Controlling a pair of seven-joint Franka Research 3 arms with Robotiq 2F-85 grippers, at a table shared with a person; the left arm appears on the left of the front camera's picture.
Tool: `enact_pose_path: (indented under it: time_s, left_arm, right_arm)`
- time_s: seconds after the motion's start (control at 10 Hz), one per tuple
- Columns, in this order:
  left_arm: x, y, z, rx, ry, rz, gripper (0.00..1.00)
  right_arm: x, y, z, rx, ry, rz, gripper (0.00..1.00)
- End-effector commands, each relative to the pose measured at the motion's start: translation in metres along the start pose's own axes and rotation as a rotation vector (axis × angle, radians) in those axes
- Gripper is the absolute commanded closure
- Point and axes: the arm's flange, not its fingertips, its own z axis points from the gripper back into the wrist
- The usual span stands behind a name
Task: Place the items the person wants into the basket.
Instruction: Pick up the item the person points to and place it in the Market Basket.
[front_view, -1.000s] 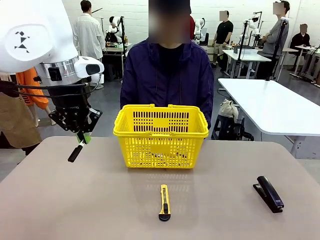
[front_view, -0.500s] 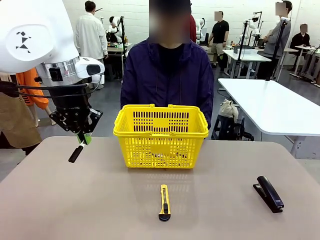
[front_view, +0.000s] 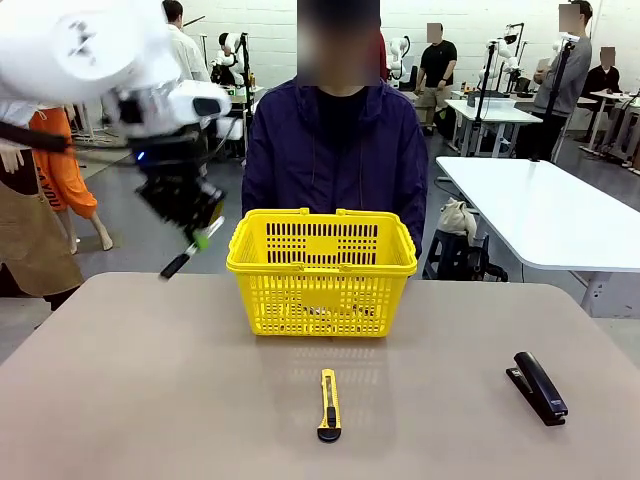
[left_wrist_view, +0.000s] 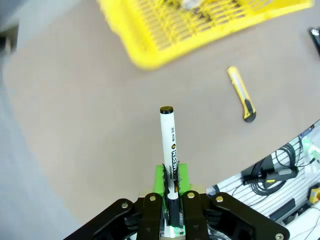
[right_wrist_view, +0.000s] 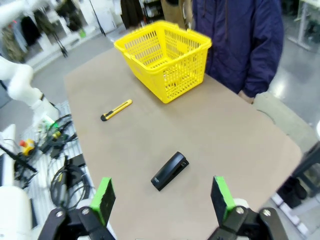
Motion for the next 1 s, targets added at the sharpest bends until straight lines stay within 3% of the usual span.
enact_pose_path:
  time_s: [0.0, 0.2, 0.5, 0.9]
  left_arm:
    - [0.083, -0.008, 0.024, 0.021, -0.017, -0.077, 0.88]
    - [0.138, -0.03, 0.017, 0.085, 0.043, -0.202, 0.88]
    - [0.193, -0.079, -0.031, 0.198, 0.059, -0.384, 0.88]
    - [0.211, -0.093, -0.096, 0.135, 0.093, -0.574, 0.88]
  right_arm:
    - [0.0, -0.001, -0.001, 0.003, -0.037, 0.019, 0.0]
    - [0.0, -0.001, -0.001, 0.003, -0.037, 0.019, 0.0]
    - [0.0, -0.001, -0.001, 0.003, -0.037, 0.019, 0.0]
    - [0.0, -0.001, -0.001, 0.003, -0.037, 0.019, 0.0]
